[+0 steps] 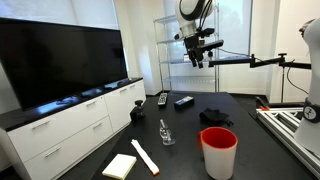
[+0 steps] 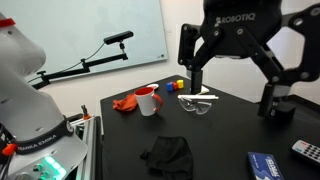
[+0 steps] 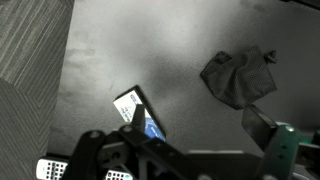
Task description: Put the black box on top of the white and red mug.
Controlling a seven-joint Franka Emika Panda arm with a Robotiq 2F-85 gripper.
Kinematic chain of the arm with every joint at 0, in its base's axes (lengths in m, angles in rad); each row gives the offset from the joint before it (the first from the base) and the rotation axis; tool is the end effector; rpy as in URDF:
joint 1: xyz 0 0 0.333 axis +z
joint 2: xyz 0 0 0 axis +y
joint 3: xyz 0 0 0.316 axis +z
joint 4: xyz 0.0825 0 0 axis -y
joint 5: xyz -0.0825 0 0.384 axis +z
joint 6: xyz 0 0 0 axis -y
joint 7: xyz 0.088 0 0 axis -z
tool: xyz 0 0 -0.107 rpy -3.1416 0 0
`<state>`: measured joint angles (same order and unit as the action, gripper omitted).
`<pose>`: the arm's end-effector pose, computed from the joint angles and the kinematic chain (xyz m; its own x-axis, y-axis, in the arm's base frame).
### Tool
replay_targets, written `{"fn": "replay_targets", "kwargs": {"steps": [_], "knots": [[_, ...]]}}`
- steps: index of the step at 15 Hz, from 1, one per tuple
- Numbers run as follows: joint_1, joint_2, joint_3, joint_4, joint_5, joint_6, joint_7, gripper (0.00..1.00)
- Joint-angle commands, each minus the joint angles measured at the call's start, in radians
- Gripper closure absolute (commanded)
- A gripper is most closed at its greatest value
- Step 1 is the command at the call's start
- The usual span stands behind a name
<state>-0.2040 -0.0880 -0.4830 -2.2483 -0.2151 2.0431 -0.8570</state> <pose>0.3748 -0.3247 0.3891 0.9423 0.2764 -0.1890 0.2796 -0.9601 -0.0102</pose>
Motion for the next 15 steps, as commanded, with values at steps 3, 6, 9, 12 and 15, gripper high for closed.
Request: {"fn": "replay_targets", "kwargs": {"steps": [3, 6, 9, 12, 15], "knots": [[-0.036, -0.012, 0.089, -0.075, -0.098, 0.156, -0.005, 0.00], [-0.038, 0.040, 0.123, -0.105, -0.142, 0.305, -0.006, 0.00], [-0.048, 0.074, 0.137, -0.126, -0.156, 0.434, -0.009, 0.00], [-0.061, 0.101, 0.139, -0.134, -0.134, 0.509, -0.017, 0.00], [-0.079, 0.146, 0.141, -0.121, -0.085, 0.535, -0.046, 0.00]]}}
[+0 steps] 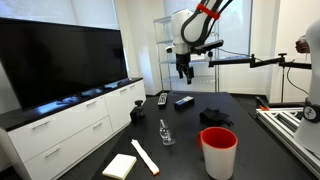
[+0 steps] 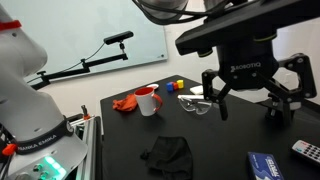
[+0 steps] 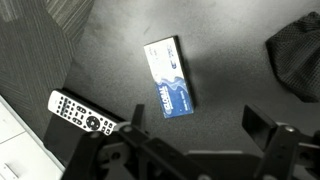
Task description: Put the black box on top of the white and red mug.
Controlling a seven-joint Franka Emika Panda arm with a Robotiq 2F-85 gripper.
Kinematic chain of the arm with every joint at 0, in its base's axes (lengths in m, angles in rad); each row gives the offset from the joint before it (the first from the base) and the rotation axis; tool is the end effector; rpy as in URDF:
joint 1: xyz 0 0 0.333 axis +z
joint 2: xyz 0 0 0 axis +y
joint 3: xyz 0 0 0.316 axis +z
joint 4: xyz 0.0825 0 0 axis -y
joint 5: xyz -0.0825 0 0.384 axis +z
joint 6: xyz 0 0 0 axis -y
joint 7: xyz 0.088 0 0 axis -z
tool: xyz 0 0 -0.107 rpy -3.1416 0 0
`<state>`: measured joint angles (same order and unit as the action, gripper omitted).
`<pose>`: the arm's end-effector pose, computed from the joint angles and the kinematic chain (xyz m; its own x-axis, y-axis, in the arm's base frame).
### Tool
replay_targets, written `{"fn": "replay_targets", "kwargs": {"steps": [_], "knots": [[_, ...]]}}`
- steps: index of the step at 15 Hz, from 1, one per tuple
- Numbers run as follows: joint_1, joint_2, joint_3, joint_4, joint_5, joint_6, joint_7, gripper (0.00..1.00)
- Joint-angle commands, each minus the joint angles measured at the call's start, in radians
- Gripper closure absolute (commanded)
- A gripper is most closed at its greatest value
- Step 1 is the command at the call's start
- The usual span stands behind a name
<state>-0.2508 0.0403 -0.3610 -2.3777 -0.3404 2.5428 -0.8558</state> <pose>0.4209 -0.2904 0.3178 0.8706 0.4777 -0.1174 0.4919 -0.8415 0.2233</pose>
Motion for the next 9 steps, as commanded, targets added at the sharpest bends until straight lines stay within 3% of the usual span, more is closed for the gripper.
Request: {"fn": "replay_targets", "kwargs": {"steps": [1, 9], "knots": [[-0.040, 0.034, 0.019, 0.015, 0.050, 0.041, -0.048, 0.00], [-0.125, 0.163, 0.053, 0.095, 0.163, 0.082, -0.215, 0.00]]}}
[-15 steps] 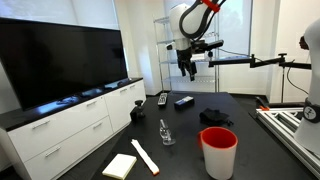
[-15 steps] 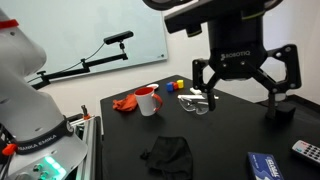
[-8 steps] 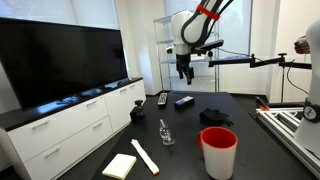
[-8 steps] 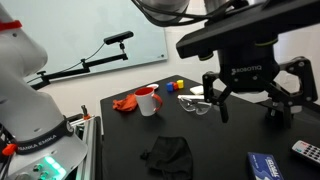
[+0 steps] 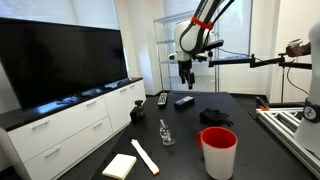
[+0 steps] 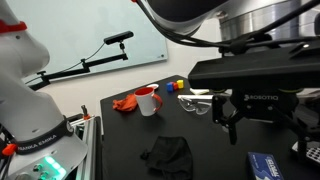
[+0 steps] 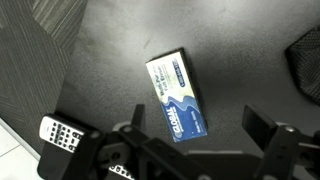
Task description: Put the black box on top of the white and red mug.
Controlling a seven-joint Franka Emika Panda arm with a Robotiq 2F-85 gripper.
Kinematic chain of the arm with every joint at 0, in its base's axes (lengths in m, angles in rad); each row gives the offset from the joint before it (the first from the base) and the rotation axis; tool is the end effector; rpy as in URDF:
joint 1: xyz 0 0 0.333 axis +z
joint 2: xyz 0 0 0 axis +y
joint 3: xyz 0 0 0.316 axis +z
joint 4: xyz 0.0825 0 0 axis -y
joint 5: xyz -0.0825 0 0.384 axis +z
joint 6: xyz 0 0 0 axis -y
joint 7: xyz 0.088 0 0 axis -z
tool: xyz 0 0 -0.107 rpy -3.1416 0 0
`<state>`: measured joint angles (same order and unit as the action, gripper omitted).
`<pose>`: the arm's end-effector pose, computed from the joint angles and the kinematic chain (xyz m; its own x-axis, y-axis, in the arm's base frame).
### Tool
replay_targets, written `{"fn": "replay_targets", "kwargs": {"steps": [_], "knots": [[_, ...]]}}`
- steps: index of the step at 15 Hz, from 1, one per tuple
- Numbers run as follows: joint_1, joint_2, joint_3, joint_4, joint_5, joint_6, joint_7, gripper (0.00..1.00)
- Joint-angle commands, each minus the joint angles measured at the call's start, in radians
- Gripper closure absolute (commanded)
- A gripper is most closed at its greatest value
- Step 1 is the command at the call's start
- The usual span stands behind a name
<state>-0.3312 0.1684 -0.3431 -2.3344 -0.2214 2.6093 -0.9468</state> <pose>0.4153 -0.3268 0.2792 0.8936 0.4381 -0.0981 0.4489 -0.8743 0.1845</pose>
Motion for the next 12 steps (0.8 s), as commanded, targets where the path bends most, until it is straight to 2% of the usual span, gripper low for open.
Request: {"fn": "replay_targets", "kwargs": {"steps": [1, 4, 5, 9, 12], "knots": [[-0.056, 0.051, 0.042, 0.070, 0.046, 0.021, -0.156, 0.00], [-0.081, 0.095, 0.063, 0.111, 0.043, 0.036, -0.220, 0.00], [-0.058, 0.072, 0.042, 0.073, 0.004, 0.024, -0.129, 0.00], [-0.060, 0.090, 0.045, 0.071, 0.003, 0.023, -0.129, 0.00], [-0.055, 0.111, 0.052, 0.052, -0.020, 0.088, -0.134, 0.00]]}}
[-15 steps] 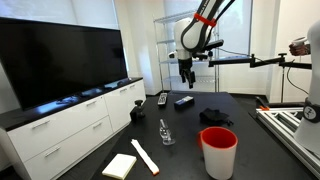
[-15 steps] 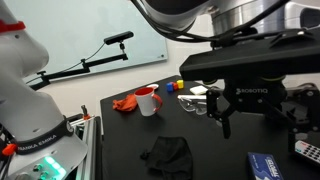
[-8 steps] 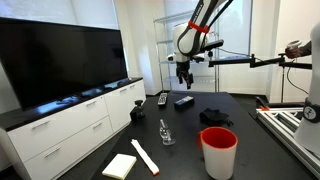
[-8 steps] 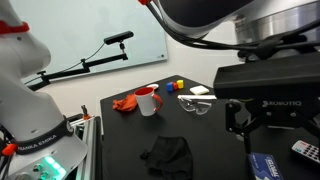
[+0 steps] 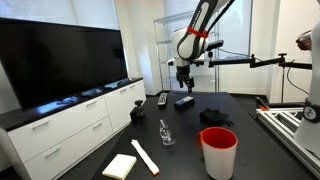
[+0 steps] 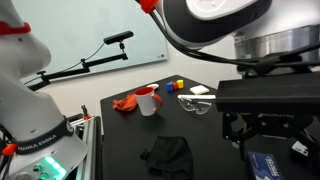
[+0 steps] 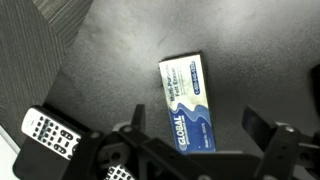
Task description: Put the black box on top of the white and red mug.
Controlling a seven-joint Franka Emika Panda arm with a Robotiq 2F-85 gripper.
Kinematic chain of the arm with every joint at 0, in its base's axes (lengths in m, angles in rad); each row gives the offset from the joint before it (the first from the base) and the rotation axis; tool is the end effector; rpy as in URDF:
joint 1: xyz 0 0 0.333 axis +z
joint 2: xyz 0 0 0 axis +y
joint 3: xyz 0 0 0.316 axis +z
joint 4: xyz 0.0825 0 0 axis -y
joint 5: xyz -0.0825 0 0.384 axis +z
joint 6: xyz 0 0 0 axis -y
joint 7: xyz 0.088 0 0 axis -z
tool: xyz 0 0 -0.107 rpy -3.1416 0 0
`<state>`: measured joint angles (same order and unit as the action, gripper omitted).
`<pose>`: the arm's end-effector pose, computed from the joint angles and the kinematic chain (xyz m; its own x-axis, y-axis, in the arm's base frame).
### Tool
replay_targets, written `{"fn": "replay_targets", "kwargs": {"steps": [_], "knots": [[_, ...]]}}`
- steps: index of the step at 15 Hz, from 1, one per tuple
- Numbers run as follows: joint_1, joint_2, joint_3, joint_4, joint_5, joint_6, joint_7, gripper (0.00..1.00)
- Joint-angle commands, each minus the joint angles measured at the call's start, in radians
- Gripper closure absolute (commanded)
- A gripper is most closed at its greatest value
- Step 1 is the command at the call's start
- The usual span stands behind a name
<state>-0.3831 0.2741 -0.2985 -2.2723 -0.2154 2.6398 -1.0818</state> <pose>0.4275 -0.3408 0.2506 0.8243 0.5488 -0.1393 0.5657 -0.8085 0.1625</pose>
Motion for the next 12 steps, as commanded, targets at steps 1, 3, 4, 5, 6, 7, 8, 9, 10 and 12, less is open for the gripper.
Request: {"fn": "replay_targets", "kwargs": {"steps": [1, 3, 4, 5, 6, 7, 8, 9, 10, 12], "knots": [[-0.007, 0.015, 0.017, -0.009, -0.021, 0.072, -0.009, 0.00], [-0.008, 0.037, 0.021, -0.008, -0.027, 0.118, -0.005, 0.00], [-0.009, 0.047, 0.022, -0.005, -0.028, 0.135, -0.003, 0.00], [-0.008, 0.055, 0.019, -0.003, -0.032, 0.149, 0.004, 0.00], [-0.015, 0.061, 0.026, -0.002, -0.025, 0.163, -0.007, 0.00], [-0.015, 0.068, 0.025, 0.001, -0.026, 0.170, -0.004, 0.00], [-0.016, 0.072, 0.025, 0.001, -0.026, 0.176, -0.003, 0.00], [-0.020, 0.077, 0.028, 0.001, -0.022, 0.179, -0.005, 0.00], [-0.021, 0.081, 0.030, 0.003, -0.022, 0.177, -0.007, 0.00], [-0.024, 0.092, 0.033, 0.005, -0.019, 0.173, -0.010, 0.00]]}}
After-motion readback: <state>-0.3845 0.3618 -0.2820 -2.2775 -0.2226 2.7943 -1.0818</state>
